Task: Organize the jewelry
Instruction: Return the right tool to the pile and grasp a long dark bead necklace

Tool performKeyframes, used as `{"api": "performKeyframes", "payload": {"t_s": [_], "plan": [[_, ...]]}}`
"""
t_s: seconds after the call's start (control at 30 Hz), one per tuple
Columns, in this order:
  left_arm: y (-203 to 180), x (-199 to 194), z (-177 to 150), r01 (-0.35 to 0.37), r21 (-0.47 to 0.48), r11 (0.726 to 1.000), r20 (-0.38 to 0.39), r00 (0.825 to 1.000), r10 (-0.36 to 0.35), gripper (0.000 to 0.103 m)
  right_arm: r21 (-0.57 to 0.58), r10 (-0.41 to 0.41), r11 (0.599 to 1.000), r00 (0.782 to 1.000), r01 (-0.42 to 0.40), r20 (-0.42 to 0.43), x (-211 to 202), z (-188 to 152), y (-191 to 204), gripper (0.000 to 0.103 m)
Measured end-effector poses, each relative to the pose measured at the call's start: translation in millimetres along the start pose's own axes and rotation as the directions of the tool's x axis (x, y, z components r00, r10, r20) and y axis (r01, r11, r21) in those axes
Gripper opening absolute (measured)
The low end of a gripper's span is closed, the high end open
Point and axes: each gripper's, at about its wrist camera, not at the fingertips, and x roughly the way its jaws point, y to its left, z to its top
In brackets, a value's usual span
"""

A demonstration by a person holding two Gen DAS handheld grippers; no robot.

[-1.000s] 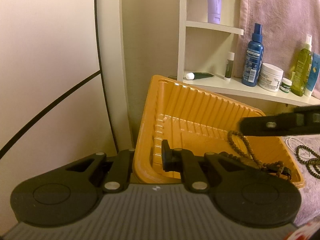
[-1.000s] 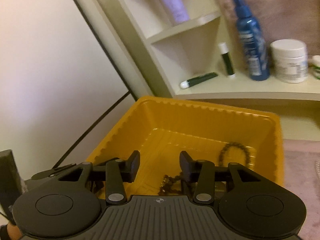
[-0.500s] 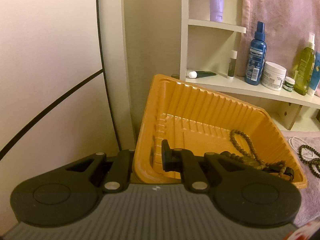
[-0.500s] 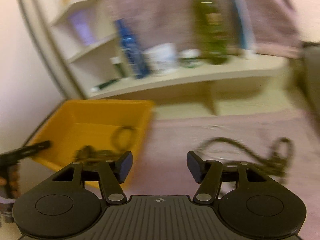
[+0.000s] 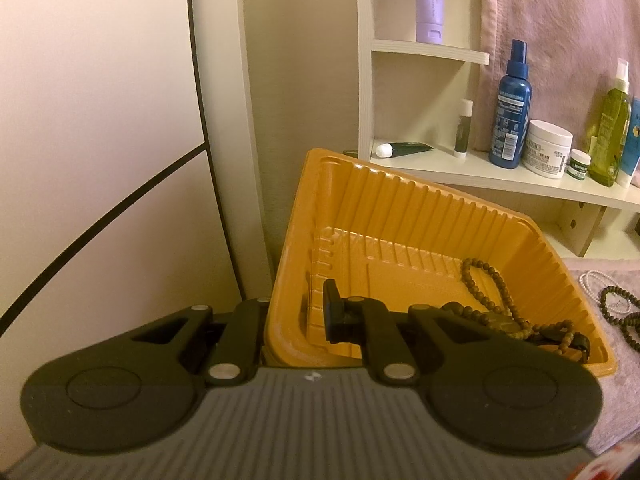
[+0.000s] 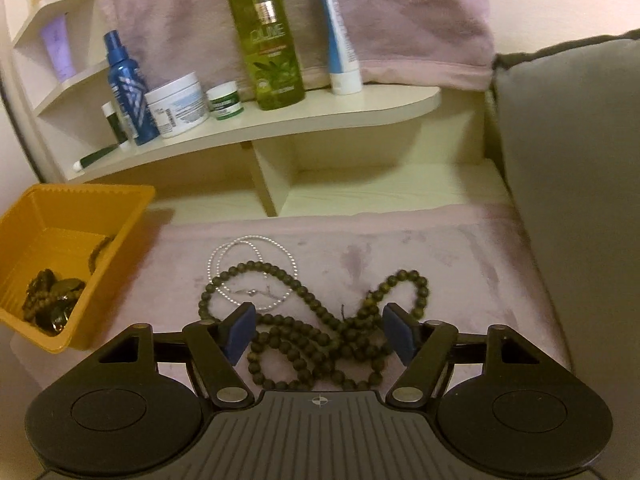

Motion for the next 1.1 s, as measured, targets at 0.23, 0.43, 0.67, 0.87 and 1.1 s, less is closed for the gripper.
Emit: {"api": "performKeyframes", "payload": {"t_s": [0.23,0.43,0.67,0.87,1.1], "plan": [[-0.2,-0.1,0.4,-0.001,0.002,1.0,-0.001,1.0,0.001,0.011,-0.043,0.026,0.999,0.999,-0.028,-0.046,16.0,-1.5,1.3,0.075],[0.0,0.1,0.2,-0.002,0.001,1.0,-0.002,1.0,0.002,0.011,-0.122,0.088,0.988,0.992,-0.099,-0.096,16.2,-10.0,21.5,0.08],[-0.2,0.3,-0.4,-0.001,0.002,1.0,-0.001,1.0,0.001,0.011,-0.252,0.005,0.967,0.994,-0.032,-0.105,23.6,-19.8,42.7,0.084],[-0.2,0.3,-0.4,-0.001,0.002,1.0,-0.001,1.0,0.001,0.011,-0.276,-0.014,0.961,0.996,-0.01,-0.084,21.6,-20.1,41.2,0.063],[-1.1,-0.5,-1.1,-0.004,0.002,1.0,0.002,1.0,0.004,0.011,-0.294,-0.01,0.956,0.996,-0.018,-0.094,16.4,-18.7,42.6,0.029]]}}
